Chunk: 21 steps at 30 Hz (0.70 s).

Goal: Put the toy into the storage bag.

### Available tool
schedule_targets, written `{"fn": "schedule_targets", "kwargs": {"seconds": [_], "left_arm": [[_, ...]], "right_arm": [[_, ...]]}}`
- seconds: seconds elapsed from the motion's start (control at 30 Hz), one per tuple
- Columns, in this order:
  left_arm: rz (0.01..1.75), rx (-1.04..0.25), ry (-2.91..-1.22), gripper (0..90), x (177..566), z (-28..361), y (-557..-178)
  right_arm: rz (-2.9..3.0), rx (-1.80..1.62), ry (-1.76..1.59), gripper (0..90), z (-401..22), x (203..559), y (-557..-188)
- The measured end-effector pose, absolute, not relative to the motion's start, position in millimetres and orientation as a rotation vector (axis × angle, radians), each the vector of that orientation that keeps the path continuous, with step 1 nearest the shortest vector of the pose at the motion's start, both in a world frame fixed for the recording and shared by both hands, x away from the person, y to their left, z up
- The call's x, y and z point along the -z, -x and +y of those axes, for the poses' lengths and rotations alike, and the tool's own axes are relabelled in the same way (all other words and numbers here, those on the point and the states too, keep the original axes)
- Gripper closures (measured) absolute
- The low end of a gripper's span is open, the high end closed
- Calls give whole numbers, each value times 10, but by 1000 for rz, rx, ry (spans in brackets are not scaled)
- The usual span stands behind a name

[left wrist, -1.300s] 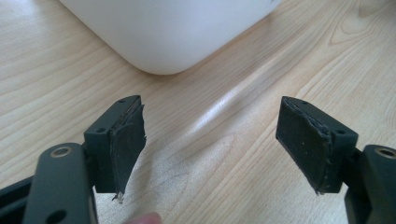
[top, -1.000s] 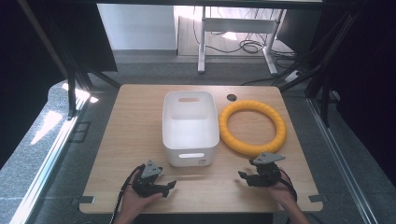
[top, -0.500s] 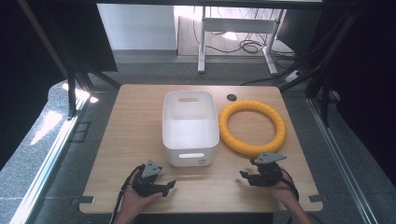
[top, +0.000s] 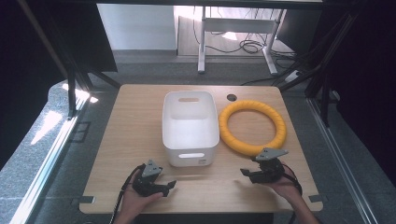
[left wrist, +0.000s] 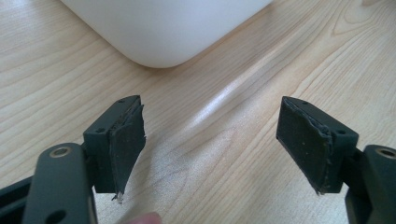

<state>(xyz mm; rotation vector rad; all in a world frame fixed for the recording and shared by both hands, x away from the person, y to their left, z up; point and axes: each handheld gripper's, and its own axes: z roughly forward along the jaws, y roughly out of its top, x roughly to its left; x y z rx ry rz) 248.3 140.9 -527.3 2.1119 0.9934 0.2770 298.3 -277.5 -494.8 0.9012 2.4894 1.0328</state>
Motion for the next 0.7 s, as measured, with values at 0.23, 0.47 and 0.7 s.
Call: {"fn": "schedule_targets", "kwargs": {"seconds": [0.23,0.47,0.7], "left_arm": [[990,-264,-2127,238,5277,1398,-2487],[994,-255,-2140,239,5301,1371,-2485],[990,-251,-2146,239,5313,1365,-2488]], "right_arm": [[2510,-1007,-863,340,-2824,4781,-3030],[2570,-915,-807,346,-2833,4516,-3222],[2616,-862,-803,342,-2812,4464,-3406]]}}
